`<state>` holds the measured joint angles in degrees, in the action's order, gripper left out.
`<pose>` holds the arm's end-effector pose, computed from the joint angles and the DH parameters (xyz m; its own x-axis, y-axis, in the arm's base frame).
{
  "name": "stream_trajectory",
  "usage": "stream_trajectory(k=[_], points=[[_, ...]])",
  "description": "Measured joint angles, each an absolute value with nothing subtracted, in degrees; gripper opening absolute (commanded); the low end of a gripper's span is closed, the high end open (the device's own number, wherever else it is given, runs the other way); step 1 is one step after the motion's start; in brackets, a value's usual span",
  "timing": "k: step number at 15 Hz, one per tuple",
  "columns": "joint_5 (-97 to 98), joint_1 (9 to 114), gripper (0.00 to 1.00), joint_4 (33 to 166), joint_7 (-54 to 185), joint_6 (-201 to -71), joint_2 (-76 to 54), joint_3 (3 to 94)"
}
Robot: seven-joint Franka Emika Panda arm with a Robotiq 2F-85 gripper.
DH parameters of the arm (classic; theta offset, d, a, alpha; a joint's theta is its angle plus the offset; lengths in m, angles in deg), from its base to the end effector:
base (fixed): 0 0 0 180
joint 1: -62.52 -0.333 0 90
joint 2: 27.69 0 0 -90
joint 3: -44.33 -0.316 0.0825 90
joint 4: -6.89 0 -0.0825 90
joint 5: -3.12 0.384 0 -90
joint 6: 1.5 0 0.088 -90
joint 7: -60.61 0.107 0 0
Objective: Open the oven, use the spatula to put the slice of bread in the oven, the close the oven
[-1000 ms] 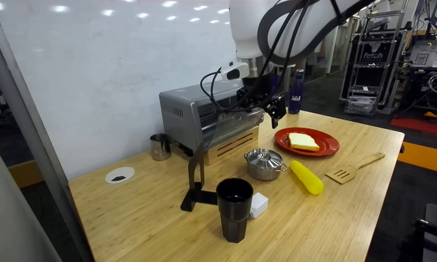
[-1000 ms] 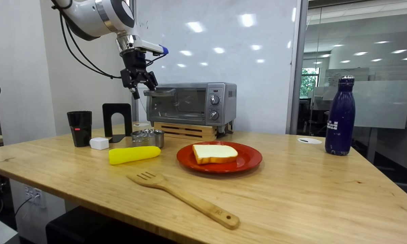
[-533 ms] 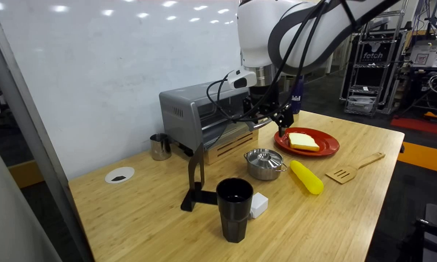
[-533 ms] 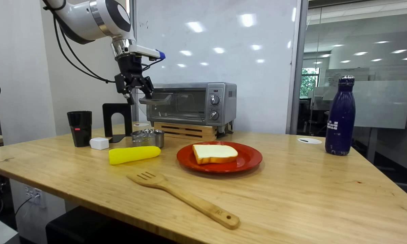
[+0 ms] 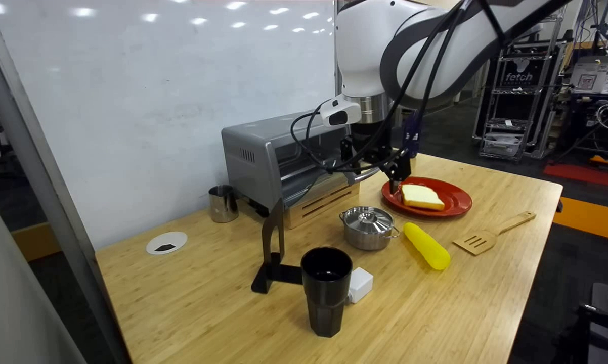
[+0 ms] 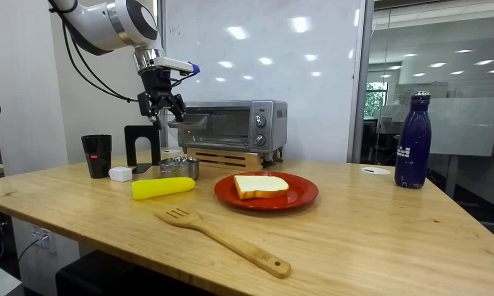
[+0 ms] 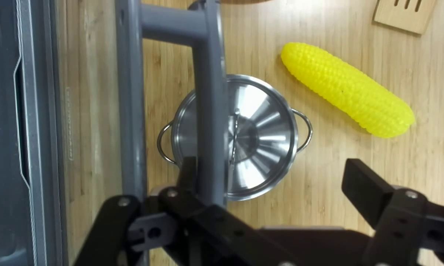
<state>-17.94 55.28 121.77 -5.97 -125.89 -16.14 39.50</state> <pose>0.5779 0.1080 0.3566 -0.0069 0.9613 -0.2755 0.9984 0.0220 0.0520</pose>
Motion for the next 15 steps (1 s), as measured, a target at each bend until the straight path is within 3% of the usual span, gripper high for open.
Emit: stream_trajectory(k=[15], points=[[-30.8, 55.4, 1.00, 136.2, -2.9, -143.2, -23.4, 39.6]])
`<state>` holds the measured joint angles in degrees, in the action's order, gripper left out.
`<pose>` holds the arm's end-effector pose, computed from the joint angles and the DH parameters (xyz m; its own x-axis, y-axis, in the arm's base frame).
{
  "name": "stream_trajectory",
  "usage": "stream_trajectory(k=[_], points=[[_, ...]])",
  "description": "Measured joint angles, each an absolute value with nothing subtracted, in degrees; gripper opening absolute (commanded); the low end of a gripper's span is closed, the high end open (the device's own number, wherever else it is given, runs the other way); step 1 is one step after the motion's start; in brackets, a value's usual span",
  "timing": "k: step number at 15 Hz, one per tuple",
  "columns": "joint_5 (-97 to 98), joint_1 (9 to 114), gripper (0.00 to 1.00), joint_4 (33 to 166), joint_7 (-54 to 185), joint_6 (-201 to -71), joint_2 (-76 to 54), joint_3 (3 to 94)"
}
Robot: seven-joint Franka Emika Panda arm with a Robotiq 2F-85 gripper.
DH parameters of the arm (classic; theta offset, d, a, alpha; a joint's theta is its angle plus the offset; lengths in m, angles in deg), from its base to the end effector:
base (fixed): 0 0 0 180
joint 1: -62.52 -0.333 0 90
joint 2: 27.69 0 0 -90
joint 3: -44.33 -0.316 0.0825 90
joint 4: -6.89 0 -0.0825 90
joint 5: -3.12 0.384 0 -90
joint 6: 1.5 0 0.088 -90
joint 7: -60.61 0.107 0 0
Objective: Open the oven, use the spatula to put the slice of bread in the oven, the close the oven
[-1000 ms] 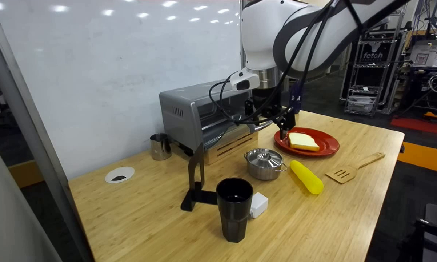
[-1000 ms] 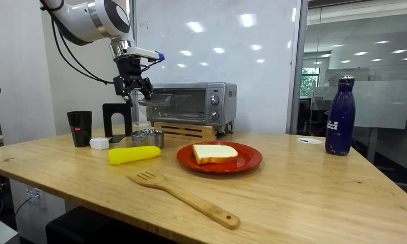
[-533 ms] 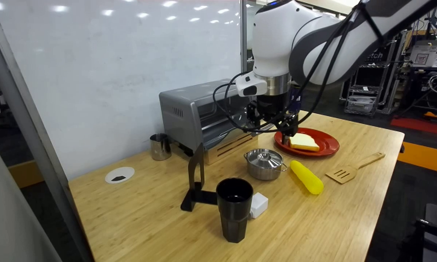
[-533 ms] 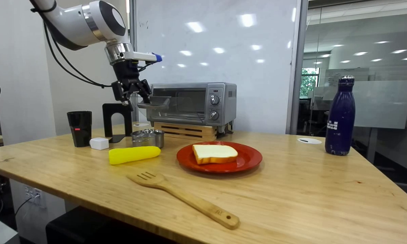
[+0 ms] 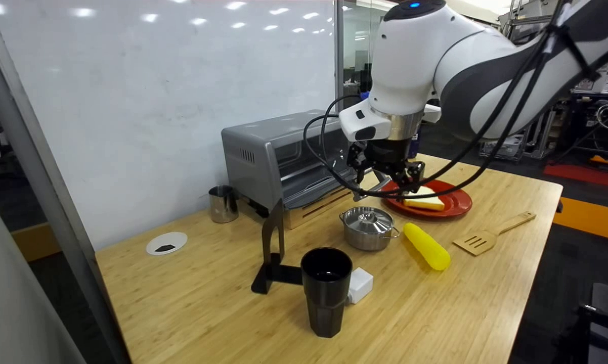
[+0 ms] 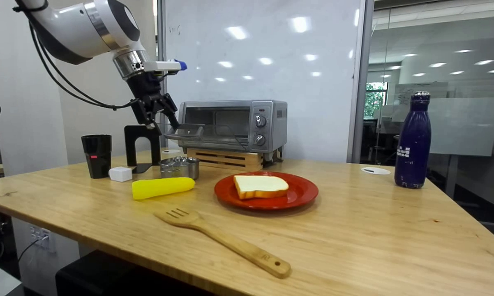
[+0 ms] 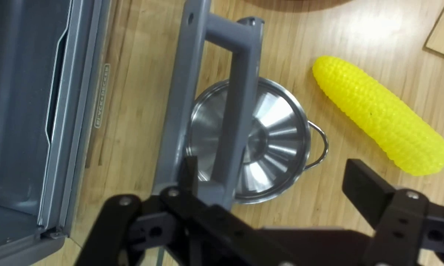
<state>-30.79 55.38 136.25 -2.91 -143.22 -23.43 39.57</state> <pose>0.5306 0.1132 0.3431 -0.1389 0.9316 -0.3360 0.9501 0.2210 0.2201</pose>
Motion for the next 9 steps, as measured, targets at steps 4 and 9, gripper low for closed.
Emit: stream_trajectory(k=[4, 9], points=[[-32.8, 55.2, 1.00, 139.8, -2.9, -146.3, -26.6, 38.7], [-26.5, 54.9, 1.00, 142.0, -7.0, -147.7, -30.1, 38.1]])
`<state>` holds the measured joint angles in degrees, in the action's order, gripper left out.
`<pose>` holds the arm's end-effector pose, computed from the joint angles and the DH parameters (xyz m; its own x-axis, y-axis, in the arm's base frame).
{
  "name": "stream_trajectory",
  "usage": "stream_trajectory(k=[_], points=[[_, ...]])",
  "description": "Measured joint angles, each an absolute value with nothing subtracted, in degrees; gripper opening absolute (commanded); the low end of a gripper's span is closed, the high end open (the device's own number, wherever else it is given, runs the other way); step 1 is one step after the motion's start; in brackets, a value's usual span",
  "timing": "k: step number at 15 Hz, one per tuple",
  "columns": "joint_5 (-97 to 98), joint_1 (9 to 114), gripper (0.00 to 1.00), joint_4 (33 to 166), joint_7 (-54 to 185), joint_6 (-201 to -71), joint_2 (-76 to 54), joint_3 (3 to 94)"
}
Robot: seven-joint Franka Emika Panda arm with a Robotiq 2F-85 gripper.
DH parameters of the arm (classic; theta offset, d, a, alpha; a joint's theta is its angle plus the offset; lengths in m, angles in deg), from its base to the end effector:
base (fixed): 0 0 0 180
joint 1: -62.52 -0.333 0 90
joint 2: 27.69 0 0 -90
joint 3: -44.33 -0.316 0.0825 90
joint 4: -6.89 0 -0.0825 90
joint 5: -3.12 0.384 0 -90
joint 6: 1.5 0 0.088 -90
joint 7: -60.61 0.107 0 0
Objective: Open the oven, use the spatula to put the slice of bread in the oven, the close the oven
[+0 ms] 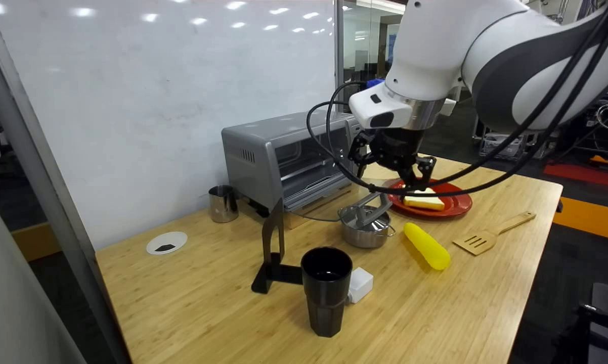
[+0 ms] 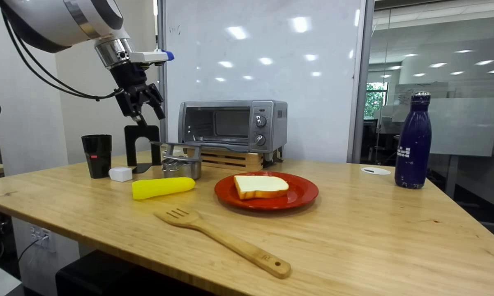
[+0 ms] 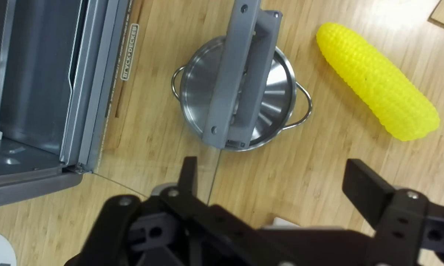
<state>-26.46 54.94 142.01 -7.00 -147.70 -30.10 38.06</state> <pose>0.4999 0.1303 0.3674 -0.1977 0.9391 -0.2813 0.9191 0.2773 0.2798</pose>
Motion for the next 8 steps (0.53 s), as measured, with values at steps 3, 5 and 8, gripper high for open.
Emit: stream_trajectory(k=[3, 5, 8], points=[[-19.1, 55.6, 1.00, 142.0, -9.8, -146.3, -32.0, 39.8], [-13.8, 56.8, 1.00, 141.9, -11.7, -144.3, -33.7, 42.3], [-5.8, 58.5, 1.00, 141.6, -16.1, -140.0, -36.3, 46.3]])
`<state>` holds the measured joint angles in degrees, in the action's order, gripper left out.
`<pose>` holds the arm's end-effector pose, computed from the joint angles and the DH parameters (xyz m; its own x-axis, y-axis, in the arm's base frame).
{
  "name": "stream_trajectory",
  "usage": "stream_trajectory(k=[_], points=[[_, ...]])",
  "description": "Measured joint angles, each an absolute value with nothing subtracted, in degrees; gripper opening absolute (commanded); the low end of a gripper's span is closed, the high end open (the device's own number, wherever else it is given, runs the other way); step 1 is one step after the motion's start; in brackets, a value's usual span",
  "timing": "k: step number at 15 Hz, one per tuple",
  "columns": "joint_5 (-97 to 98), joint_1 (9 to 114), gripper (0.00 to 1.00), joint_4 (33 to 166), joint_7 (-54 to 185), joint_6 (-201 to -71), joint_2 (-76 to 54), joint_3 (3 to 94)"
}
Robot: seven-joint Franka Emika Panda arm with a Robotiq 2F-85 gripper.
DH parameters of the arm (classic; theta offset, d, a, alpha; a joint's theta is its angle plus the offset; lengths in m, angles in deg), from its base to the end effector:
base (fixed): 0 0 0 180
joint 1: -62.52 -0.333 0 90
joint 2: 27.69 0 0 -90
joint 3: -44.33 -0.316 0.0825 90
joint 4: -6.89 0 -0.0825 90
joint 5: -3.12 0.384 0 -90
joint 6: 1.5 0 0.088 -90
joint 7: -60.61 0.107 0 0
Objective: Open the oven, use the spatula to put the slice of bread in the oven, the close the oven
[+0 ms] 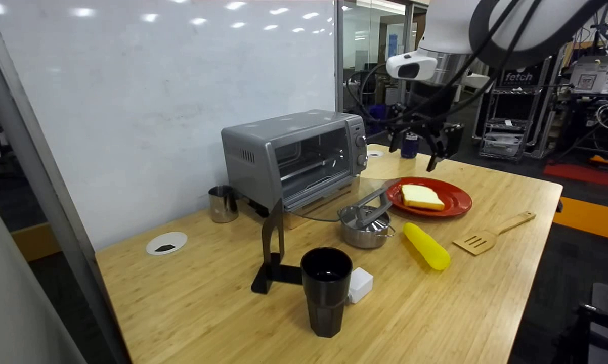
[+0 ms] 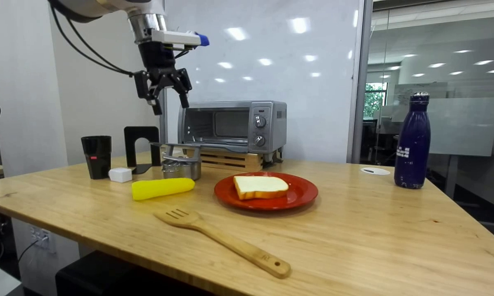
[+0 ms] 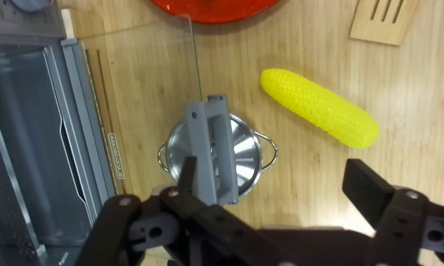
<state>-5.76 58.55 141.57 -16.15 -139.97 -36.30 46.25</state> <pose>0.5019 0.0170 0.4128 0.0982 0.9928 -0.0690 0.9699 -0.0799 0.2299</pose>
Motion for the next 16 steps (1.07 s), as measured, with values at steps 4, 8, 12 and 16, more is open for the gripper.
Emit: stream_trajectory(k=[4, 8, 12, 16], points=[[-0.7, 60.9, 1.00, 141.0, -17.6, -134.3, -38.5, 50.5], [-0.7, 61.7, 1.00, 141.0, -16.9, -133.8, -38.9, 51.3], [-0.7, 61.7, 1.00, 141.0, -16.8, -133.7, -38.9, 51.2], [-0.7, 61.8, 1.00, 141.2, -16.8, -133.9, -39.2, 51.4]])
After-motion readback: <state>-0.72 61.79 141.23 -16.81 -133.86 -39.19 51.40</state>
